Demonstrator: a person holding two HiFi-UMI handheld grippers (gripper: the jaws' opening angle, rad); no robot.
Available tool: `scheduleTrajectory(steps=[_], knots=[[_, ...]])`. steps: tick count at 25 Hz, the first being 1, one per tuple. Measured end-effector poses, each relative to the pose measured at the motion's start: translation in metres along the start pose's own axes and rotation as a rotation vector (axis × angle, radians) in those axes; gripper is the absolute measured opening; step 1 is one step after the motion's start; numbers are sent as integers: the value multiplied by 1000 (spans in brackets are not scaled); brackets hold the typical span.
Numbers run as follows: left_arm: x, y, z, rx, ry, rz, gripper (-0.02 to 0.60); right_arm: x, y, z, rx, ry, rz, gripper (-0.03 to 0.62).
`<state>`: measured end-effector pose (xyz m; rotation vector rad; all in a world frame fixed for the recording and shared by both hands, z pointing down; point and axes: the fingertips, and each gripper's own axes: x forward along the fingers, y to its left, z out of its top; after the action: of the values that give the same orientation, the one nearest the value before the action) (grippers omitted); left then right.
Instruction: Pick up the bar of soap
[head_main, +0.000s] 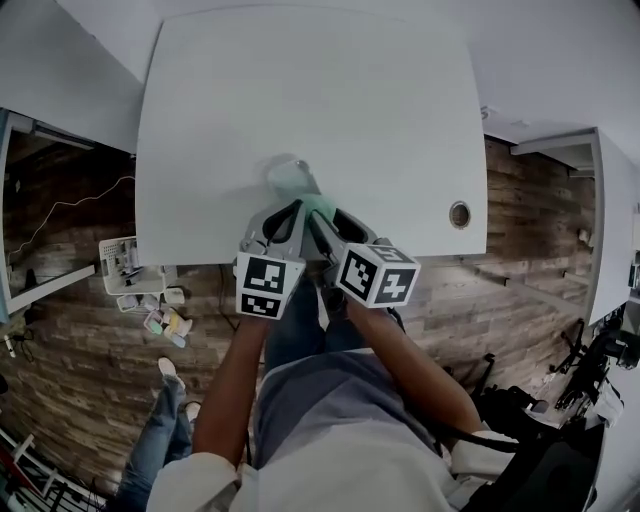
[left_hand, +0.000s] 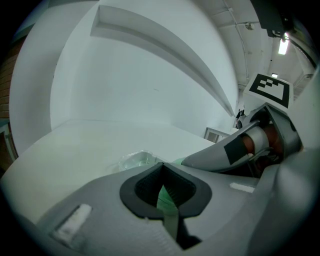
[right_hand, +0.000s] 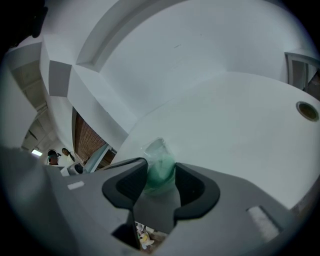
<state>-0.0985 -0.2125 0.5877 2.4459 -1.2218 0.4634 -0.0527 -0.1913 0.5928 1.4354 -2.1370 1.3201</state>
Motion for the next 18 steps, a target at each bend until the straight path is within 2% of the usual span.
scheduleTrajectory(steps=[5,11,15,18], knots=[[-1,0,0,2,0,-1,2,3,1,3,-31,-16,16,178],[-2,-1,1,-10,-6,4,2,1,5,8,-165,-38,-7,166],[-1,-2,1,-20,-4,8,2,6,2,9,-105,-22,45,164],[-1,-1,0,-25,0,9,2,8,3,9,-126,5,69,166]])
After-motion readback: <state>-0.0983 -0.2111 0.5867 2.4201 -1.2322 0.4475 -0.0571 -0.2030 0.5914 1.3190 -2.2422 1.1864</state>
